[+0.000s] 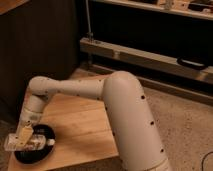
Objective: Place the bottle in the ceramic bowl
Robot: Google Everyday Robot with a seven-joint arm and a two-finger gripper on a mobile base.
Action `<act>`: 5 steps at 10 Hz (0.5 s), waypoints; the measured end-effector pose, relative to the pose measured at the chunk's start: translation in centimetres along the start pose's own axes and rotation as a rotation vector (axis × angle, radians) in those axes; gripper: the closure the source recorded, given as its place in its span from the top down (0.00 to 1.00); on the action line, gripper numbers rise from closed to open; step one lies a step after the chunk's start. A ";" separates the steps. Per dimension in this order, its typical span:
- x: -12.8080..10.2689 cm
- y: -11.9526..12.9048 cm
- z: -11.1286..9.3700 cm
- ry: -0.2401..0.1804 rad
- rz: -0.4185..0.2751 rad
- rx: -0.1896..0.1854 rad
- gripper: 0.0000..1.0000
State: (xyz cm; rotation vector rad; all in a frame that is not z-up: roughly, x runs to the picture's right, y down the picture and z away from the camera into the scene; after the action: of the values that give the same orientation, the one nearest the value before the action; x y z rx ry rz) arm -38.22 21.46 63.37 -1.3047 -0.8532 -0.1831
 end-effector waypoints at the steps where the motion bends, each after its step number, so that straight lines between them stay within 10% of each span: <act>1: 0.2 0.3 0.2 0.018 0.009 -0.018 0.80; 5: -0.4 -0.1 0.3 0.049 0.014 -0.040 0.80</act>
State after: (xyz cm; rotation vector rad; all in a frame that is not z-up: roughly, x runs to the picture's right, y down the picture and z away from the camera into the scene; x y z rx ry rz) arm -38.67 21.61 63.18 -1.3379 -0.8026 -0.2214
